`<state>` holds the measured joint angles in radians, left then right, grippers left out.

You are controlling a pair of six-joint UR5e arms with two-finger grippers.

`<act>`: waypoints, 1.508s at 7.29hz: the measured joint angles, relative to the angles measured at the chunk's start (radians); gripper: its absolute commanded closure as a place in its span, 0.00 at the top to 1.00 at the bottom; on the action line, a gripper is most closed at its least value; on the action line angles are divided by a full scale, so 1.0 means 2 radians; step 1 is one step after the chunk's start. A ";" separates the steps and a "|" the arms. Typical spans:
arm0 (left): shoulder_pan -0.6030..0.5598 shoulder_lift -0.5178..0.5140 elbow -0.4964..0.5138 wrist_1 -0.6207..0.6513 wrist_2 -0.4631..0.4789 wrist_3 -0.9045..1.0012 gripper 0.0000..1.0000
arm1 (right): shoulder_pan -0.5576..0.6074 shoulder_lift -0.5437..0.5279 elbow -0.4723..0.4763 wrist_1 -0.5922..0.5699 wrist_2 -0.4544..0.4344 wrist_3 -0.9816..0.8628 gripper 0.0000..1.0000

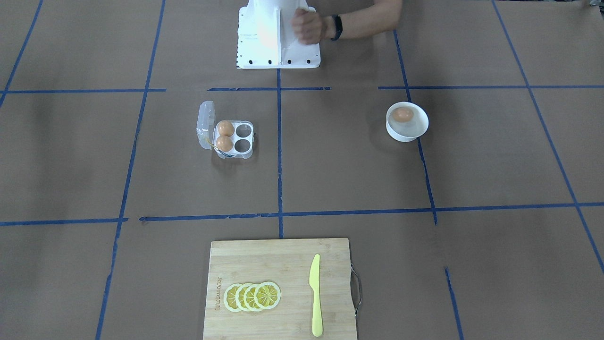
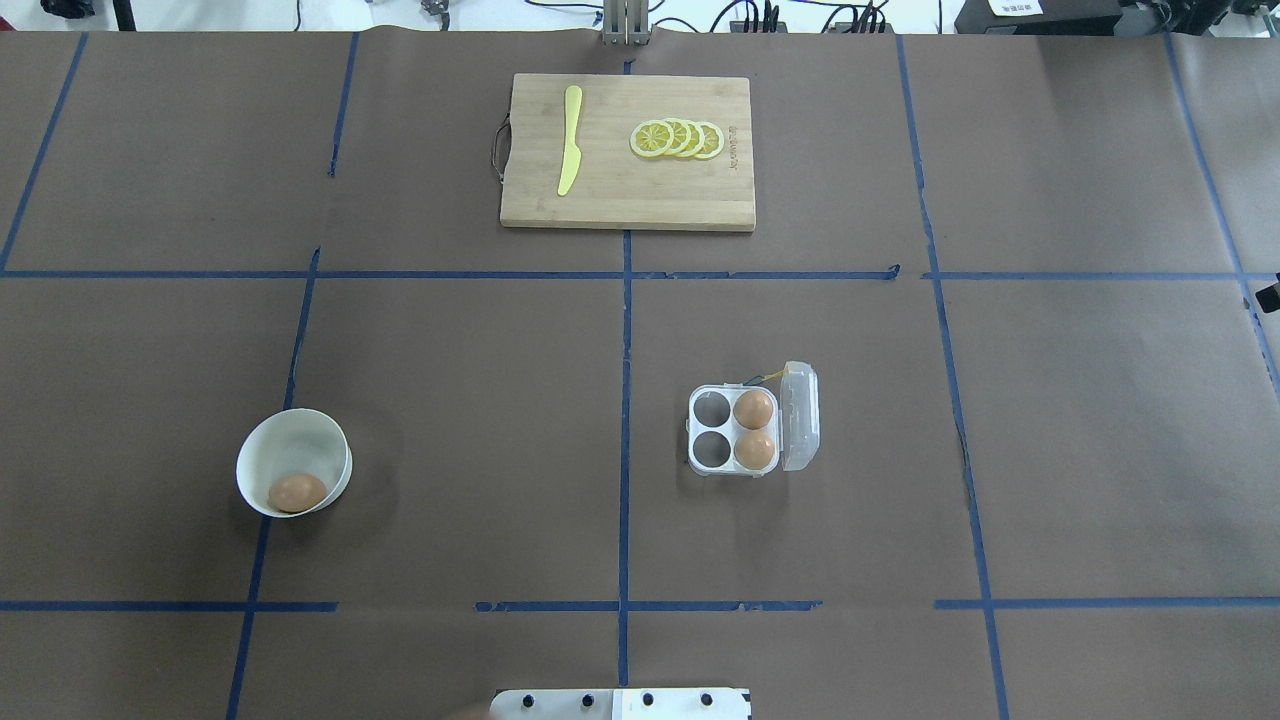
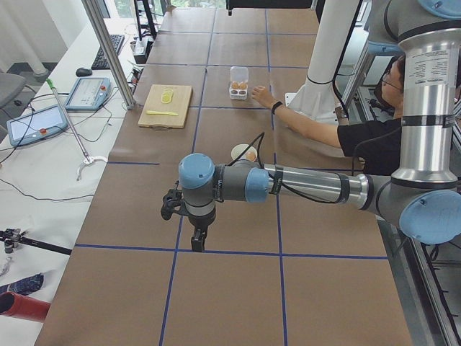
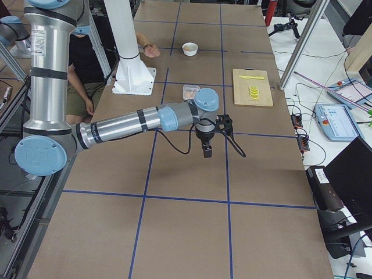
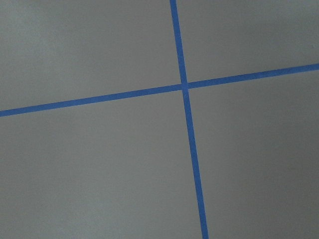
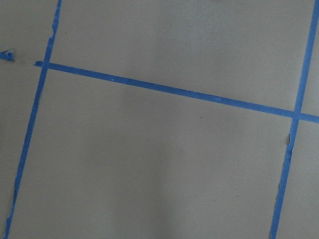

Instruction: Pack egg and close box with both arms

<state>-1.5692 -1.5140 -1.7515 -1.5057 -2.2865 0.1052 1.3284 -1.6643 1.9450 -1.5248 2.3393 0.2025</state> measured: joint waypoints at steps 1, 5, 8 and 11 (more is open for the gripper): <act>0.001 -0.001 -0.005 -0.001 -0.001 0.000 1.00 | 0.000 0.000 0.000 0.000 0.000 0.000 1.00; 0.004 0.001 -0.015 -0.003 0.001 0.000 1.00 | 0.000 0.000 0.000 0.000 0.001 0.000 1.00; 0.003 0.003 -0.009 -0.025 -0.006 0.001 1.00 | 0.000 -0.001 0.000 -0.001 0.004 0.000 1.00; 0.006 0.019 -0.015 -0.064 -0.053 -0.002 1.00 | 0.000 -0.002 0.001 0.000 0.011 0.000 1.00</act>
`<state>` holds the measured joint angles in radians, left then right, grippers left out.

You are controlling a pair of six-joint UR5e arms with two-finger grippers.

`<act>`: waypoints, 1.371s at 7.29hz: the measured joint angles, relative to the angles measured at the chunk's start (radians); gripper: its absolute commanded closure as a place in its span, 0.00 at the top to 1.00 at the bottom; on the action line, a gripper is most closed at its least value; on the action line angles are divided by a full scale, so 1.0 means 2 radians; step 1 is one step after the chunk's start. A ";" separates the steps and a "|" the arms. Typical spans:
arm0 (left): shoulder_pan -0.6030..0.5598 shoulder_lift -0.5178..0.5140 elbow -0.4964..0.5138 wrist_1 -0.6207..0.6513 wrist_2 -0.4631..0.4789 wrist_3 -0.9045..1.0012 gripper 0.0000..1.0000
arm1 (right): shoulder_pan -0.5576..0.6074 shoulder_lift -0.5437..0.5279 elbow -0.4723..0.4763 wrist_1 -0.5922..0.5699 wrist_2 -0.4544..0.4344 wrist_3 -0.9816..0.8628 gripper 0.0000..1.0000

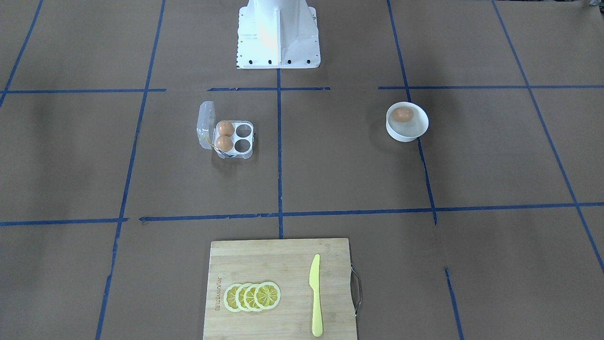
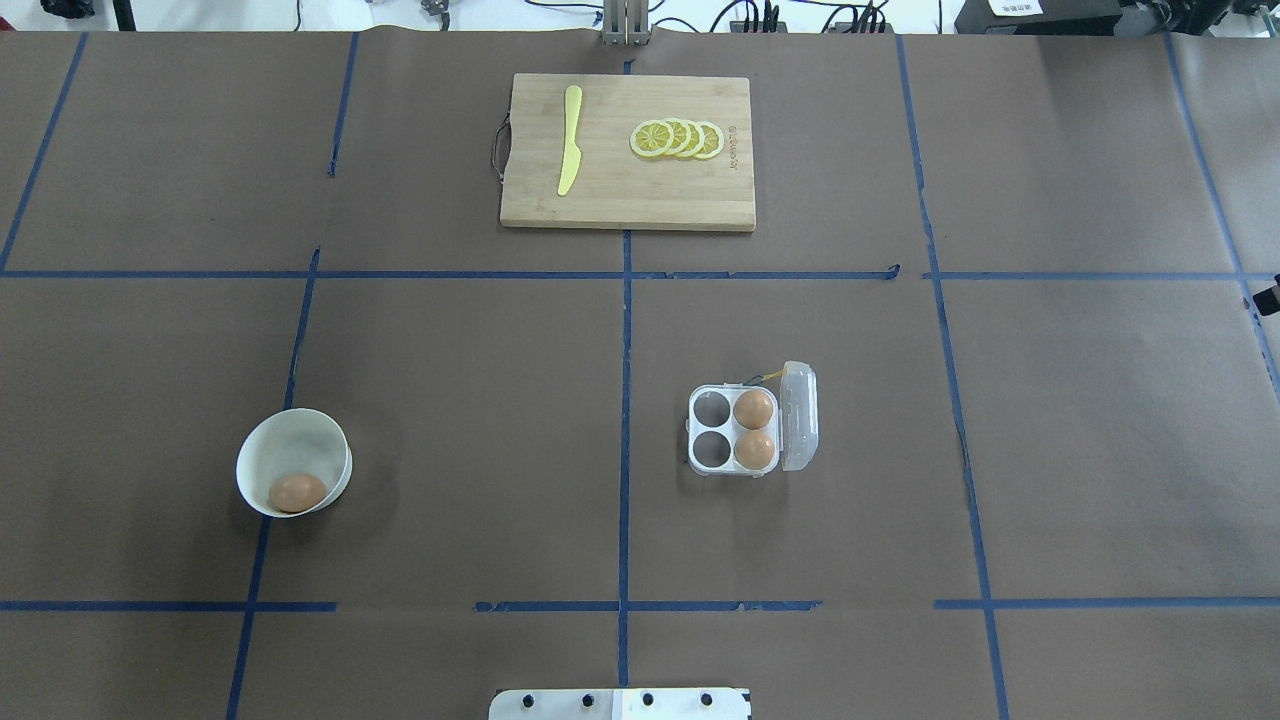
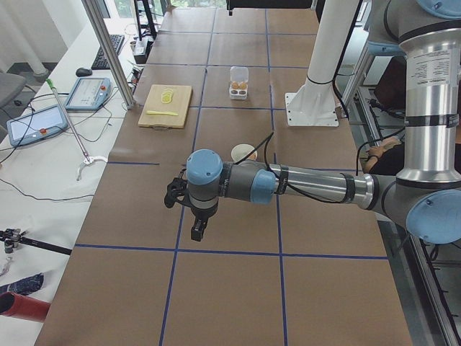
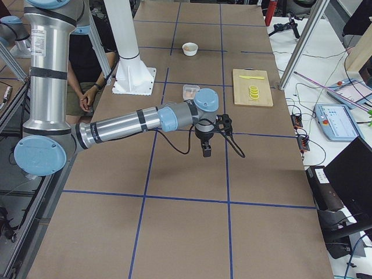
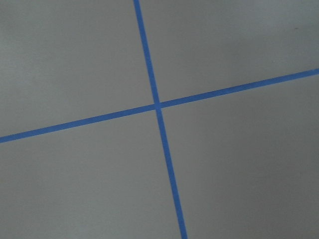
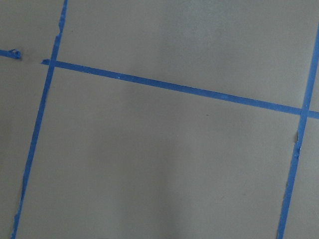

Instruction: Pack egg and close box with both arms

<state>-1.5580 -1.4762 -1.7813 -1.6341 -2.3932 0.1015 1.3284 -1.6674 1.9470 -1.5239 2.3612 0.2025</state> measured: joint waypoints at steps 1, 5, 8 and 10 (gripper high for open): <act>0.013 0.001 -0.005 -0.017 -0.019 -0.001 1.00 | 0.000 0.000 0.000 0.000 0.000 0.000 1.00; 0.186 0.001 -0.016 -0.213 -0.046 -0.005 0.98 | -0.003 0.000 0.000 0.000 0.001 0.000 1.00; 0.328 -0.036 -0.048 -0.241 0.014 -0.025 0.91 | -0.006 0.000 0.001 0.000 0.001 0.001 1.00; 0.383 -0.057 -0.049 -0.240 0.039 -0.036 0.83 | -0.008 0.000 0.001 0.000 0.002 0.000 1.00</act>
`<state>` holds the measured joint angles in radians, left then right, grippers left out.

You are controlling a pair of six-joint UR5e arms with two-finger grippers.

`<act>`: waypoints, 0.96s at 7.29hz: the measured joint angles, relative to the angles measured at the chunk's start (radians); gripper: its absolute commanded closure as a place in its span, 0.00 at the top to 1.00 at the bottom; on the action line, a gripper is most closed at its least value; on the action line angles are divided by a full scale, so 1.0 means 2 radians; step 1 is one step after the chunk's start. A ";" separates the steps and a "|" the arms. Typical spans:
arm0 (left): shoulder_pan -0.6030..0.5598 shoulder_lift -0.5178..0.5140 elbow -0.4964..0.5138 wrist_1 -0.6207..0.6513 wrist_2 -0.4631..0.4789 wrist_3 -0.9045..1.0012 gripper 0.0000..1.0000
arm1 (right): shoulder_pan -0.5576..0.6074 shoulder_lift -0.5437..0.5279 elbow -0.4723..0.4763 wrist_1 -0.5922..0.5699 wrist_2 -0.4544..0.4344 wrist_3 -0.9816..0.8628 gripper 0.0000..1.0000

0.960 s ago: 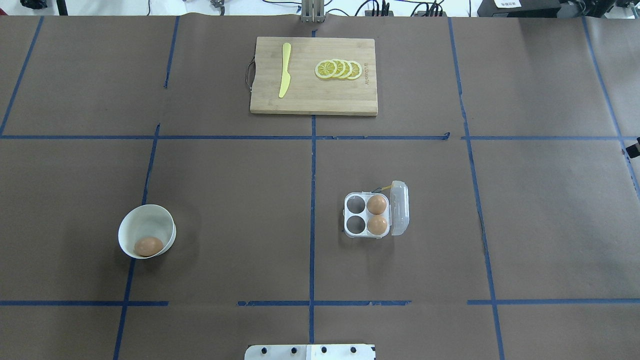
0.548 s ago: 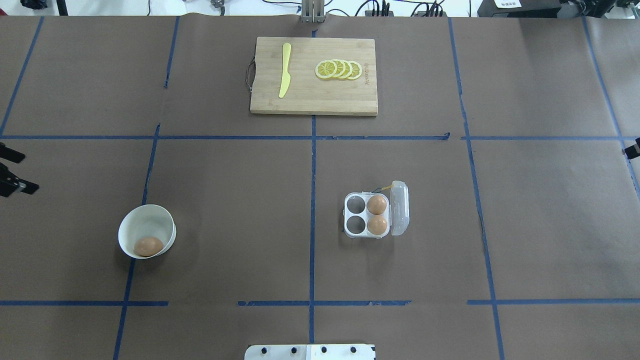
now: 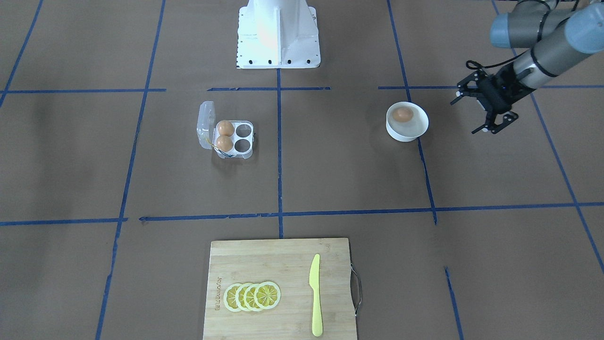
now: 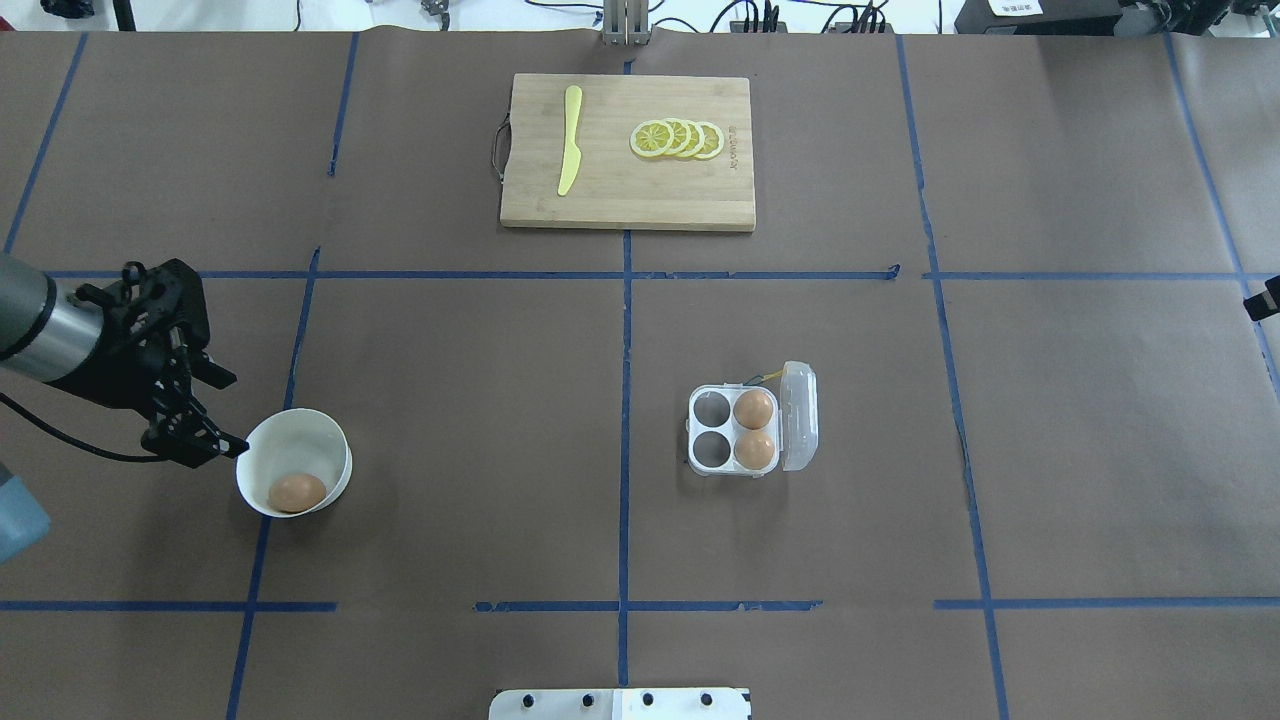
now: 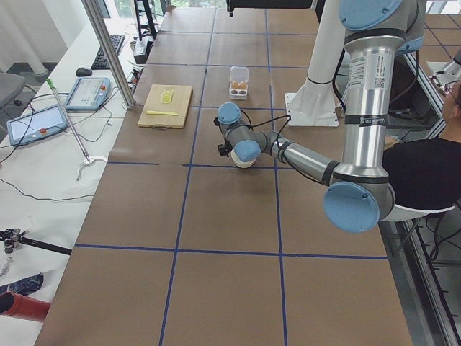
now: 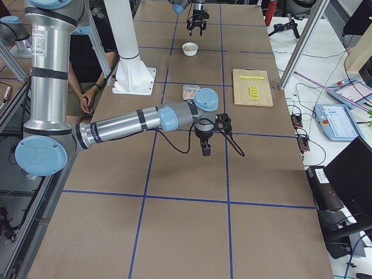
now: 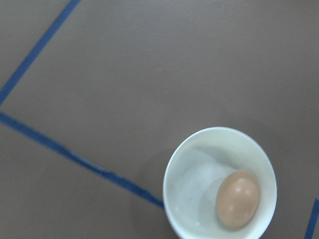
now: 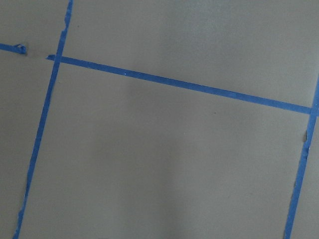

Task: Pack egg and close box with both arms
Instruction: 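Move the left gripper down over the brown egg in the white bowl, then close the left gripper around the brown egg inside the bowl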

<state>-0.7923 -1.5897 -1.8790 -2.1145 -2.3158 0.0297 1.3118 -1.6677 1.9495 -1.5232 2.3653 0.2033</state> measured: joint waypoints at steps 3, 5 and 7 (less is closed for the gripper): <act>0.054 -0.007 0.009 0.005 0.032 -0.003 0.81 | -0.002 -0.001 0.000 0.000 0.004 0.000 1.00; 0.065 -0.017 0.013 0.023 0.039 -0.003 0.78 | -0.002 -0.001 -0.001 0.000 0.005 0.000 1.00; 0.068 -0.024 0.017 0.031 0.040 -0.003 0.73 | -0.002 -0.001 0.000 0.000 0.005 0.000 1.00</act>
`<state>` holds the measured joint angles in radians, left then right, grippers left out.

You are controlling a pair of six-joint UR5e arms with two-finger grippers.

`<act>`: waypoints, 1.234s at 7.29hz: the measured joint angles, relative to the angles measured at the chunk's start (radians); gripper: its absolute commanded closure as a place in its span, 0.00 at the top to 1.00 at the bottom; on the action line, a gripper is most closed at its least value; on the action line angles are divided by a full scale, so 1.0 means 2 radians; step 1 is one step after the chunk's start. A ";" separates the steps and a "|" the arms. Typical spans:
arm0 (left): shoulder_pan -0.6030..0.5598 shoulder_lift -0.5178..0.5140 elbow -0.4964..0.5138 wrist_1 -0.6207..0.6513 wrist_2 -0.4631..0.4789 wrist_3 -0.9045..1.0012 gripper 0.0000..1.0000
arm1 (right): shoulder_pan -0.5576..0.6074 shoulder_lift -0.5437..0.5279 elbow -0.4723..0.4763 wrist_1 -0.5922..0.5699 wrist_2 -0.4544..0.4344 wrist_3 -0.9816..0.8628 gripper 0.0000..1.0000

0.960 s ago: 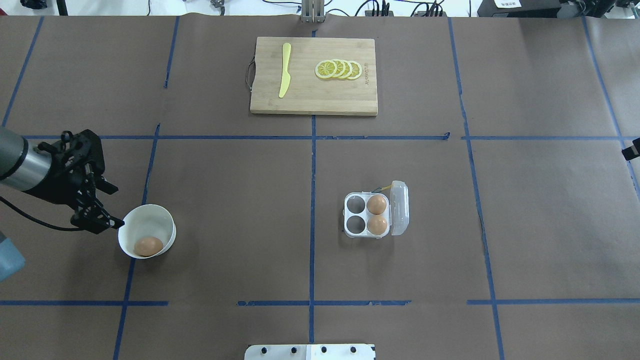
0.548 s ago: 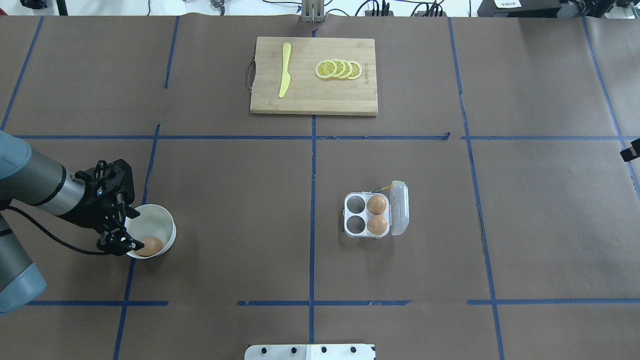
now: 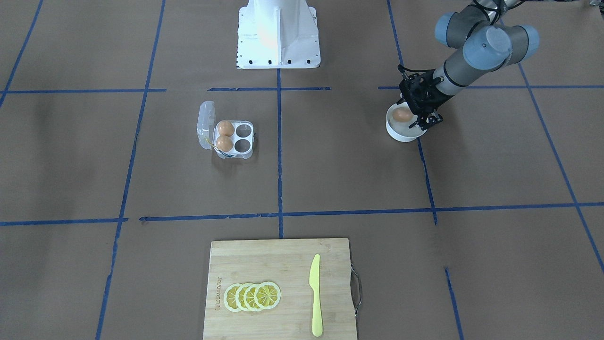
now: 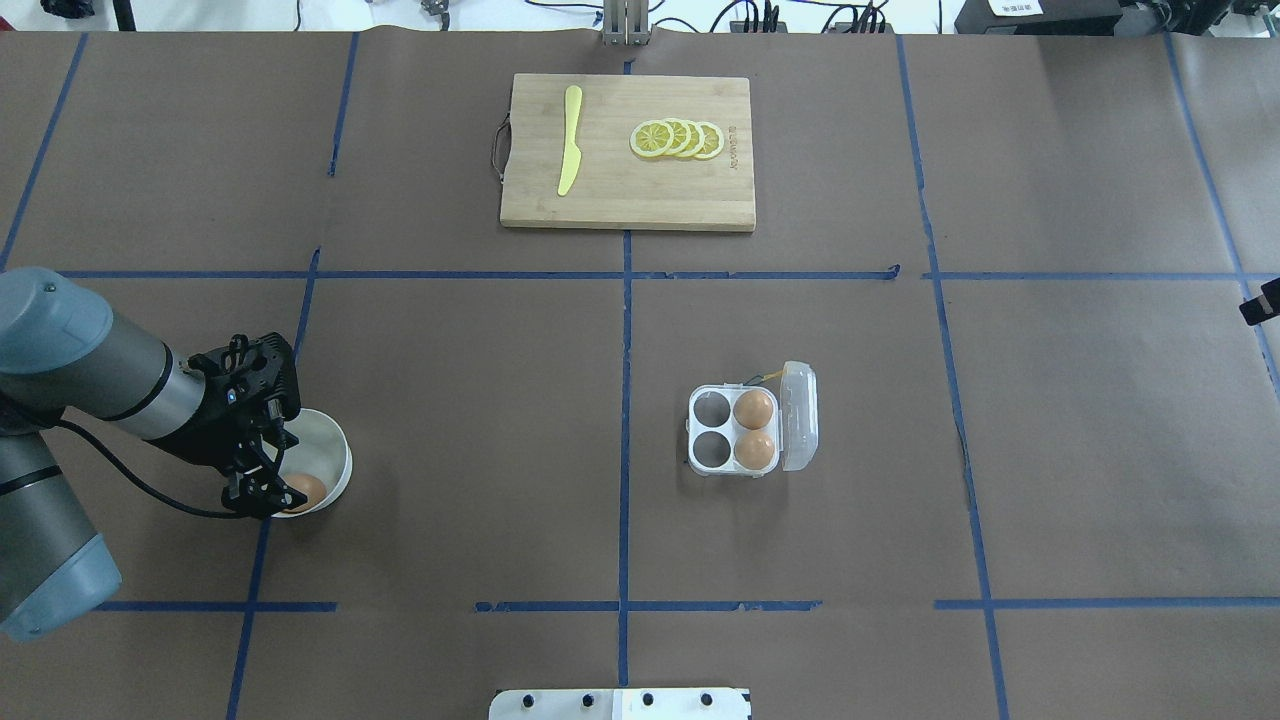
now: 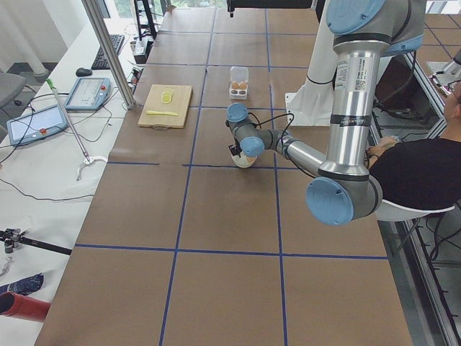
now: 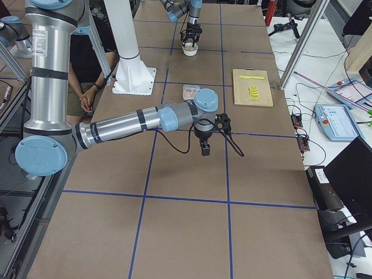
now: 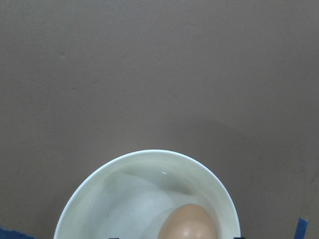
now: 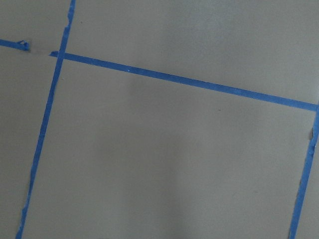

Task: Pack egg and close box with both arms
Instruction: 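Close the left gripper around the brown egg inside the bowl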

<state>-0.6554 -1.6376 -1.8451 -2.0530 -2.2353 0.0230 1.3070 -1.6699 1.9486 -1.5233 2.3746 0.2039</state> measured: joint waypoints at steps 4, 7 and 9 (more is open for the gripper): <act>0.003 -0.002 0.007 0.008 0.000 0.001 0.72 | 0.000 0.000 0.000 0.000 0.001 0.000 1.00; 0.009 -0.004 0.015 0.008 0.000 0.002 0.71 | 0.000 0.000 -0.001 -0.001 0.000 0.000 1.00; 0.011 -0.011 0.026 0.008 0.000 0.002 0.68 | 0.000 0.000 0.000 0.000 0.001 0.000 1.00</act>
<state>-0.6343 -1.6596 -1.7940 -2.0371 -2.2350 0.0261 1.3070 -1.6705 1.9479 -1.5238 2.3760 0.2040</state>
